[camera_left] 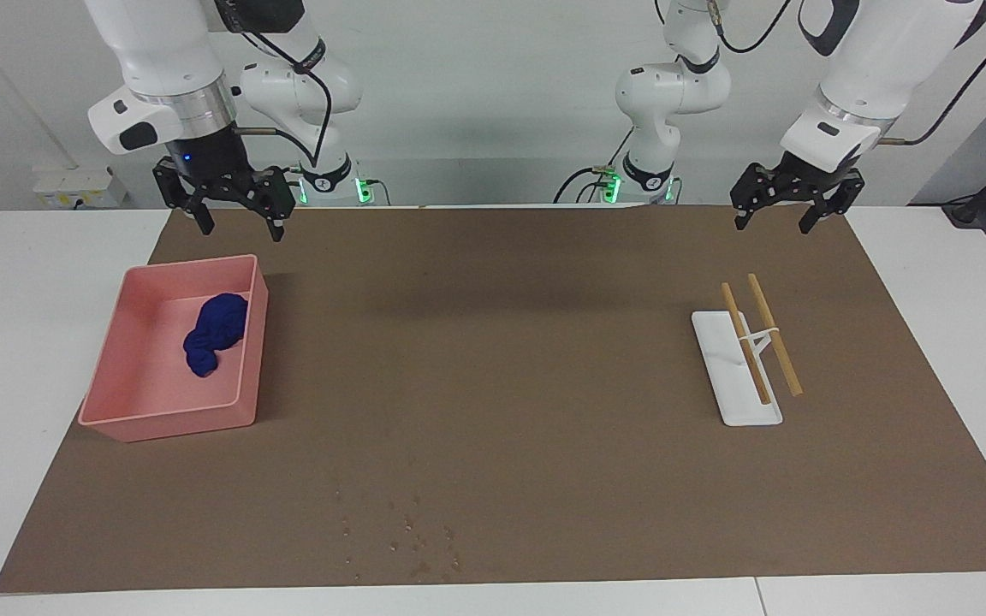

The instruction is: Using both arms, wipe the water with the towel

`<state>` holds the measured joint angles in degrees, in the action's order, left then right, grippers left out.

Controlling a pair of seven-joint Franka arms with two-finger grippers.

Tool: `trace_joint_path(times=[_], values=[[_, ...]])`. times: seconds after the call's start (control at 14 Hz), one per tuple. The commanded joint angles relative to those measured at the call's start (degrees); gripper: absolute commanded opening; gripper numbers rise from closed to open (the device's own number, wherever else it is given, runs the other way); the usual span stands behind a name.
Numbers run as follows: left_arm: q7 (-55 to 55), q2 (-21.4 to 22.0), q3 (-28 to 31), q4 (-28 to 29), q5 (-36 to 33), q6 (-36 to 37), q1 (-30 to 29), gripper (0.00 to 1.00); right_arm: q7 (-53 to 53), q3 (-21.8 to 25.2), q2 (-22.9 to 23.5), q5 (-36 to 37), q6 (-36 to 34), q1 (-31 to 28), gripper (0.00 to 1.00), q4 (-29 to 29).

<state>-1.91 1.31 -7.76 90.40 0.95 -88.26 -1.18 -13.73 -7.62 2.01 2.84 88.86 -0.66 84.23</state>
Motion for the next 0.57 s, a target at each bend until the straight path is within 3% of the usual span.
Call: trace_joint_path(times=[0.0, 0.5], values=[[-0.5, 1.1, -0.1, 1.4, -0.7, -0.2, -0.4, 1.0, 3.1, 0.0, 0.4, -1.3, -3.1, -1.1, 1.0, -1.2], [-0.5, 1.1, -0.1, 1.4, -0.7, -0.2, -0.4, 1.0, 2.9, 0.1, -2.0, -1.7, -4.7, -2.1, 1.0, 3.3]])
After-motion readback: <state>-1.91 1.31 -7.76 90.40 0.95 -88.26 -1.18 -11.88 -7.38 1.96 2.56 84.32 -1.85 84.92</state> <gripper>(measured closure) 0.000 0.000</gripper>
